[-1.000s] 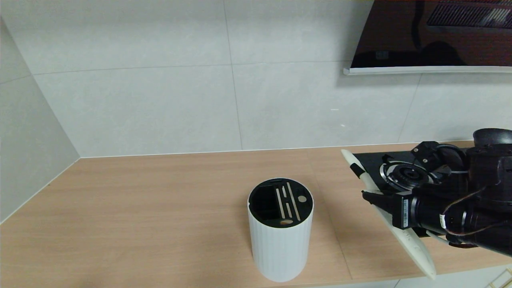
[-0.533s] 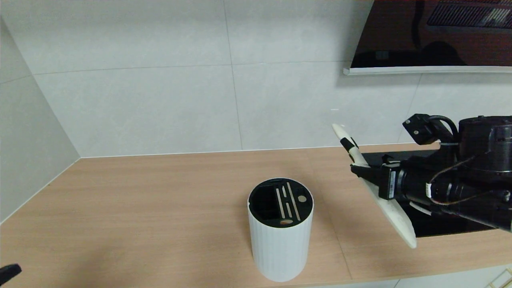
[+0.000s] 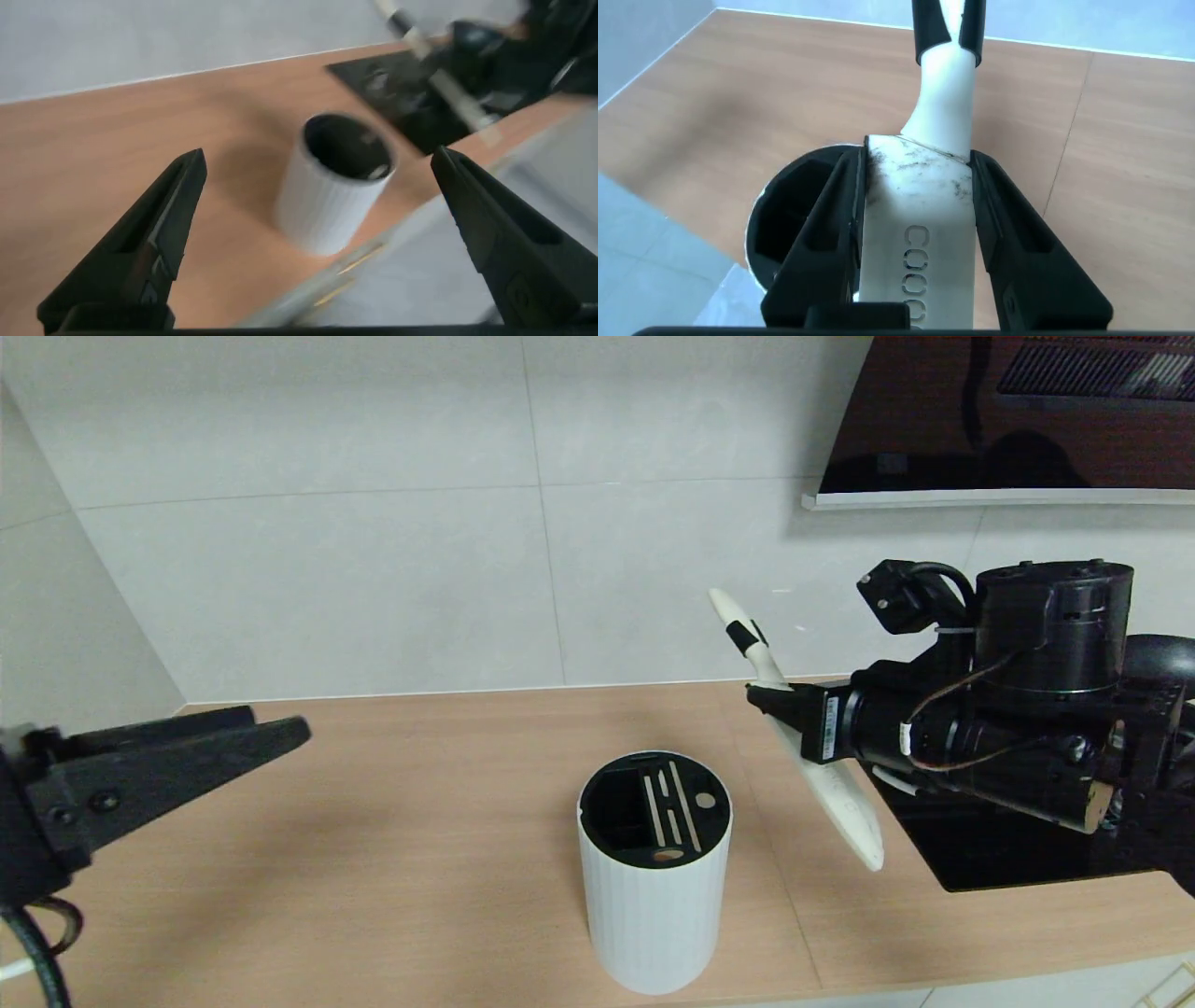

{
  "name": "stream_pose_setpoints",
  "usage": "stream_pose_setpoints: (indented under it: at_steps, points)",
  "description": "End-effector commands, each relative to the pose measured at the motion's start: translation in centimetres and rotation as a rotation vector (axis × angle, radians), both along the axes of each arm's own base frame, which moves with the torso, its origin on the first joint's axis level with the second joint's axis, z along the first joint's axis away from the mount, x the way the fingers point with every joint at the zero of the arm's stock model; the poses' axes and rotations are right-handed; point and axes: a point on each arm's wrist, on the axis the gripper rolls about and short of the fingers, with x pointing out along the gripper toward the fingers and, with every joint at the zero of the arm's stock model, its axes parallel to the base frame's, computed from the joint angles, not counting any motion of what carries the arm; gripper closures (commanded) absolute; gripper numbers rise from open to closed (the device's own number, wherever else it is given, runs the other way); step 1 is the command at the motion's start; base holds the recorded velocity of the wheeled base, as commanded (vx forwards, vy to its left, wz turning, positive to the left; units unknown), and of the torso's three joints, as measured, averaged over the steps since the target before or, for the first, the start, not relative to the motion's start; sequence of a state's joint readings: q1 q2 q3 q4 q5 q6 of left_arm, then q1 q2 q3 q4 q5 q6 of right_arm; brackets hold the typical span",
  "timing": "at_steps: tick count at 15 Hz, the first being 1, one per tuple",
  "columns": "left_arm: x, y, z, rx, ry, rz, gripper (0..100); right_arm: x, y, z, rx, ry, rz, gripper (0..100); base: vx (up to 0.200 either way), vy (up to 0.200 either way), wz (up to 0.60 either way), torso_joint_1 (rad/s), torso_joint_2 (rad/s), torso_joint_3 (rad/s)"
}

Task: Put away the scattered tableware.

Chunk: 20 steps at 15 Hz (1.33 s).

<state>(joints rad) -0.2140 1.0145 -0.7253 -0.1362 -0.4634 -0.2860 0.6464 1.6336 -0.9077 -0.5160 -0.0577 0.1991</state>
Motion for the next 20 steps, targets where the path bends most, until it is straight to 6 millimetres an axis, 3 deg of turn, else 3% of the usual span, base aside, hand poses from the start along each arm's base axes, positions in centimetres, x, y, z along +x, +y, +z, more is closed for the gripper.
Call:
stream_pose_setpoints:
  at_steps: [1, 6, 13, 17, 20]
  points:
    - [3.1, -2.7, -1.7, -0.063, 0.161, -0.101, 0, -1.3, 1.1, 0.2, -0.003, -0.01, 0.015, 100, 0.0, 0.0, 0.0, 0.0, 0.0, 0.0]
    - [4.5, -4.9, -2.6, -0.2, 0.242, -0.154, 0, -2.5, 2.4, 0.2, 0.005, -0.015, 0.052, 100, 0.0, 0.0, 0.0, 0.0, 0.0, 0.0]
    - [4.5, -6.7, -1.5, -0.438, 0.306, -0.235, 0, -4.0, 4.1, 0.6, 0.063, 0.008, 0.111, 100, 0.0, 0.0, 0.0, 0.0, 0.0, 0.0]
    - [4.7, -8.2, -2.5, -0.422, 0.35, -0.285, 0, -5.2, 5.4, 0.9, 0.118, 0.0, 0.168, 100, 0.0, 0.0, 0.0, 0.0, 0.0, 0.0]
    - [6.3, -10.0, -4.1, -0.412, 0.376, -0.245, 0, -5.9, 6.0, 0.7, 0.12, 0.01, 0.197, 100, 0.0, 0.0, 0.0, 0.0, 0.0, 0.0]
